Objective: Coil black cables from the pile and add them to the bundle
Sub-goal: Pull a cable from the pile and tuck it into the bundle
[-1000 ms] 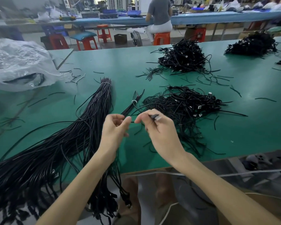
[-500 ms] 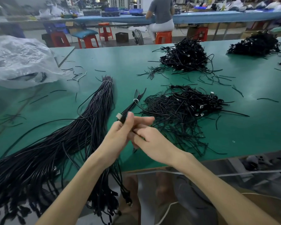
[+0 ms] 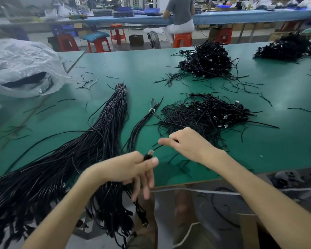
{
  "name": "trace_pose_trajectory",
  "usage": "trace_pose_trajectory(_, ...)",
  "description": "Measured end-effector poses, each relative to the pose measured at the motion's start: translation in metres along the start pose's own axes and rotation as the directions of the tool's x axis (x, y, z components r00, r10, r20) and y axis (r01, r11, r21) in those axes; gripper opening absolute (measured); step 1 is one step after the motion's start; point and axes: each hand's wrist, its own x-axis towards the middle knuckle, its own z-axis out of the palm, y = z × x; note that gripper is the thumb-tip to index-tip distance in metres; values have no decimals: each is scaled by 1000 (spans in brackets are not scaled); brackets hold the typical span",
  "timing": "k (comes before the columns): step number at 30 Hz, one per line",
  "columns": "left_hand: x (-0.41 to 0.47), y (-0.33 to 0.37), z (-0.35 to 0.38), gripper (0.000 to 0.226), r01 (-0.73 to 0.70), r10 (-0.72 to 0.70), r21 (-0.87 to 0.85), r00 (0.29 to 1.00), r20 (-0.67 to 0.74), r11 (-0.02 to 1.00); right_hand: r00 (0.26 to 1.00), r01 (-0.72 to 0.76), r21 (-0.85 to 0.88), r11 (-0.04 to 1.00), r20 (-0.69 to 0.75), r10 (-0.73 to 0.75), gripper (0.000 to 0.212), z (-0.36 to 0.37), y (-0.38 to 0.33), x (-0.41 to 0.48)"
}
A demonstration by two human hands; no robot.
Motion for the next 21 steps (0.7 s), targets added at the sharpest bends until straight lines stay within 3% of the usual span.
trace_pose_trajectory(2, 11, -7, 6, 64, 39, -26, 57, 977, -212, 998, 998, -7, 65, 998, -69, 11, 68, -7, -2, 3)
trace_pose_trajectory(4, 18, -13, 7, 59, -76, 74, 16, 875, -478, 997, 985, 23, 250, 968, -170, 21, 67, -7, -11, 2)
trace_pose_trajectory(6, 23, -10, 7, 56, -215, 168, -2, 768, -618, 977, 972, 50, 453, 890, -227, 61, 68, -1, -24, -1)
trace_pose_trajectory(9, 33, 1, 11, 55, -399, 211, -197, 770, -602, 896, 969, 90, 688, 720, -227, 96, 66, 13, -46, -4)
trace_pose_trajectory(11, 37, 12, 12, 66, -483, 176, -458, 807, -564, 746, 975, 97, 738, 668, -204, 83, 66, 26, -56, -6)
trace_pose_trajectory(13, 38, 20, 10, 70, -547, 167, -582, 798, -579, 602, 983, 86, 760, 644, -172, 72, 65, 40, -62, -9)
trace_pose_trajectory(16, 31, 28, 3, 66, -652, 160, -659, 745, -647, 375, 990, 67, 733, 676, -135, 48, 60, 56, -62, -12)
trace_pose_trajectory(19, 14, 29, -10, 49, -650, 135, -754, 759, -637, 99, 990, 62, 640, 766, -138, 36, 61, 60, -52, -16)
trace_pose_trajectory(21, 0, 30, -14, 44, -617, 199, -782, 780, -594, 87, 989, 64, 567, 821, -147, 24, 65, 58, -46, -17)
